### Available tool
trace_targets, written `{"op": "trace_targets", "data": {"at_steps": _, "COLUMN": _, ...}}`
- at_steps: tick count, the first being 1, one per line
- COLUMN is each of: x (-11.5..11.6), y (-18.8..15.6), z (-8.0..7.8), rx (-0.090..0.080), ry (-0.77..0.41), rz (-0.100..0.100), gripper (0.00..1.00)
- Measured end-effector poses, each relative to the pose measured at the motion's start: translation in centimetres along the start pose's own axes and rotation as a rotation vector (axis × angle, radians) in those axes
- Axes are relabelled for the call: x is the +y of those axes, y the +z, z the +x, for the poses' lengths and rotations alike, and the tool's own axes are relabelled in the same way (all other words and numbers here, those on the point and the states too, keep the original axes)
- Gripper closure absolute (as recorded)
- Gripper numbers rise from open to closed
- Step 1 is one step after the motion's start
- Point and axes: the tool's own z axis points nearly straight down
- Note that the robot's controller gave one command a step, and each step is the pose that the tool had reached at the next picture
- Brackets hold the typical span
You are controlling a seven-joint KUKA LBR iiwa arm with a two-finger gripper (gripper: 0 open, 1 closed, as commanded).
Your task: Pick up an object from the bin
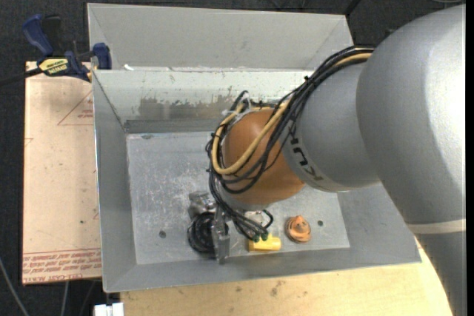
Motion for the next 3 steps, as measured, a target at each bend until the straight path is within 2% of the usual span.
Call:
{"op": "trace_targets", "data": {"at_steps": 1, "x": 0.0, "y": 0.0, "z": 0.0, "rx": 0.000, "ry": 0.001, "rz": 0.000, "gripper": 1.00}}
{"op": "trace_targets", "data": {"at_steps": 2, "x": -4.4, "y": -13.8, "z": -3.1, "rx": 0.029, "ry": 0.000, "rz": -0.001, "gripper": 1.00}}
{"op": "trace_targets", "data": {"at_steps": 3, "x": -4.4, "y": -13.8, "z": -3.1, "rx": 0.029, "ry": 0.000, "rz": -0.001, "gripper": 1.00}}
